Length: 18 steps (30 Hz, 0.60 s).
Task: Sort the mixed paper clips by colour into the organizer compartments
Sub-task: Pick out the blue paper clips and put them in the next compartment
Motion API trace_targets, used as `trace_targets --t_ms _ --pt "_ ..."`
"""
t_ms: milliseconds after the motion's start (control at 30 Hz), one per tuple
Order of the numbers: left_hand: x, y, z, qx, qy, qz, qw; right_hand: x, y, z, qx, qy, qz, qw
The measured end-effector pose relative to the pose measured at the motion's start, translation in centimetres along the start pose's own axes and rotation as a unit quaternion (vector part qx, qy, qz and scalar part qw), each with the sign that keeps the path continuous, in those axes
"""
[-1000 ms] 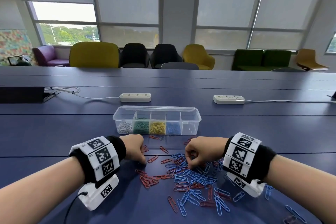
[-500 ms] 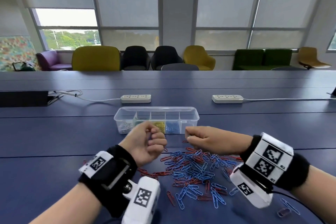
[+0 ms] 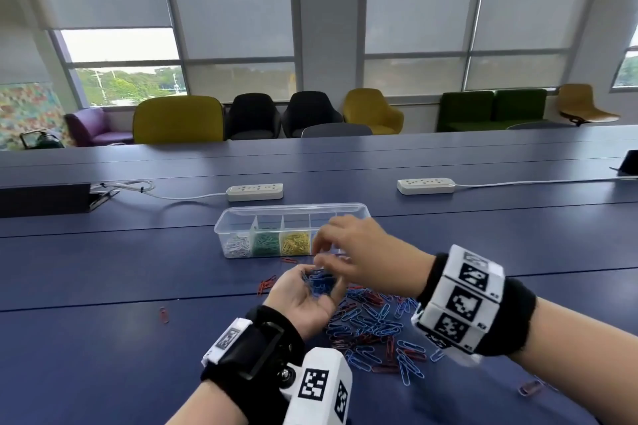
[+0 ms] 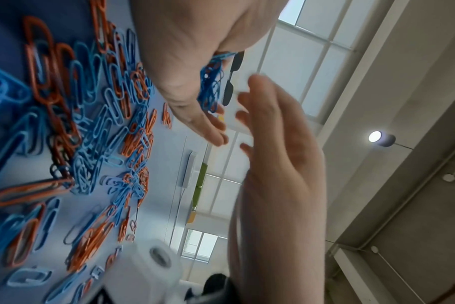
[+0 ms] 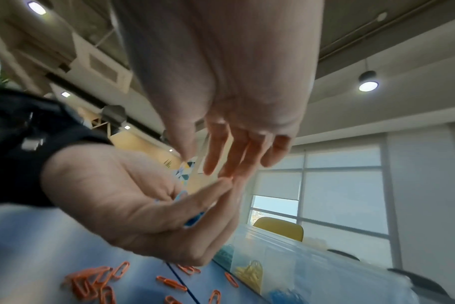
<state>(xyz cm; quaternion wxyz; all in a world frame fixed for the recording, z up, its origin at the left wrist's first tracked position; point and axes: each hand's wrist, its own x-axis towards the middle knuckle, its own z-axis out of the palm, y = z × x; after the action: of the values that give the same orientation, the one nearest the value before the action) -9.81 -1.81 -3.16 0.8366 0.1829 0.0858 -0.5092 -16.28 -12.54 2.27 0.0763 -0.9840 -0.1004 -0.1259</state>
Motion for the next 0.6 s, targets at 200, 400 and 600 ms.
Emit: trace_targets --t_ms 200,400,600 --pt "0.1 1.6 -1.3 0.004 0.062 0.050 0.997 -3.3 3.7 0.5 0.052 -0.212 0.056 0.974" --pt "0.8 2.1 -1.6 -0.002 0.050 0.067 0.997 -3.5 4.7 3.5 0.055 -0.244 0.099 0.963" --pt "0.8 2.4 -2.2 -0.005 0.053 0.078 0.996 -3.3 5.6 3.9 0.130 -0.239 0.139 0.952"
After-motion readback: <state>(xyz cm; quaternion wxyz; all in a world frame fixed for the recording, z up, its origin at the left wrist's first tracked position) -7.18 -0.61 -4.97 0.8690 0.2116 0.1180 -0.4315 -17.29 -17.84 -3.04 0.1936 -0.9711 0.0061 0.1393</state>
